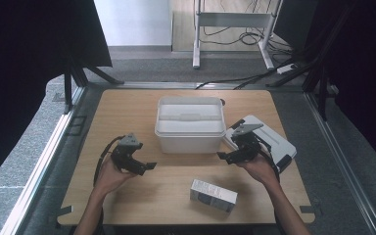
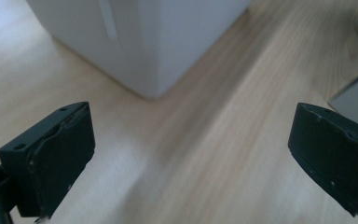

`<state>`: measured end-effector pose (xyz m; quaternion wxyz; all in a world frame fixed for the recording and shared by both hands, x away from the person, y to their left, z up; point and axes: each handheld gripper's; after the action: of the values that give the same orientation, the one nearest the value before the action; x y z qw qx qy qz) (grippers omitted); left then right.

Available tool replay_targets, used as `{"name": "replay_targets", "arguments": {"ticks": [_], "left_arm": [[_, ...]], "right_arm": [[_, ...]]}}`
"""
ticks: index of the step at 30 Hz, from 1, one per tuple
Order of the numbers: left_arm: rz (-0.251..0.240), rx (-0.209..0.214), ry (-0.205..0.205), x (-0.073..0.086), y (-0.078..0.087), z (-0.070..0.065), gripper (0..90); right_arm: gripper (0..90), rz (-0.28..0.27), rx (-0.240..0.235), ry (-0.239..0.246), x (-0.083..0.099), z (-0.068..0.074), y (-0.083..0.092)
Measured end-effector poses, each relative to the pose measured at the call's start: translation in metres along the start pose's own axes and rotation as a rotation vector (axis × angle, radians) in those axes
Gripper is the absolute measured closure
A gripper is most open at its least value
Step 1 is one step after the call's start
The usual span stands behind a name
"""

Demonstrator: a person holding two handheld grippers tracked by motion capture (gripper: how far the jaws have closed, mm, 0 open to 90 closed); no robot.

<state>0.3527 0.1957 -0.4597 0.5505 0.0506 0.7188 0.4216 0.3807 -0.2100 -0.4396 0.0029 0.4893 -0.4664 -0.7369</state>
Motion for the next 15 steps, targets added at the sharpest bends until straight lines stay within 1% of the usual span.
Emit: {"name": "replay_targets", "arguments": {"ticks": [1,3,4,7,8,9,12,15], "left_arm": [[-0.003,0.001,-0.011,-0.005,-0.002,0.002,0.0],[-0.005,-0.008,-0.018,-0.014,-0.008,0.008,0.0],[-0.009,-0.012,-0.021,-0.018,-0.011,0.010,0.0],[-0.020,-0.009,-0.019,-0.027,-0.019,0.019,0.0],[-0.022,-0.013,-0.023,-0.030,-0.022,0.022,0.0],[-0.025,-0.015,-0.025,-0.032,-0.024,0.024,0.0],[-0.023,-0.003,-0.017,-0.038,-0.032,0.028,0.0],[-0.030,0.021,-0.018,-0.043,-0.038,0.028,0.0]], "right_arm": [[6.9,-0.018,0.006,-0.003,0.000,-0.001,-0.003],[0.6,-0.043,0.006,-0.014,-0.001,-0.004,-0.008],[0.0,-0.055,0.004,-0.021,-0.002,-0.005,-0.011],[0.0,-0.087,-0.014,-0.028,-0.005,-0.009,-0.018],[0.0,-0.105,-0.025,-0.036,-0.006,-0.011,-0.024],[0.0,-0.105,-0.025,-0.036,-0.006,-0.011,-0.024],[0.1,-0.132,-0.044,-0.037,-0.008,-0.013,-0.030],[3.4,-0.139,-0.067,-0.032,-0.011,-0.014,-0.034]]}}
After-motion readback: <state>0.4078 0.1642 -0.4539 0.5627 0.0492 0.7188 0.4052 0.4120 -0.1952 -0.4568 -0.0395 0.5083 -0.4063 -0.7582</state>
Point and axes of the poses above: each handheld gripper's, and its own axes: y roughly backward along the jaws, x roughly out of its underside, z roughly to its left, and after that the axes turned 5 degrees about -y, right-handed
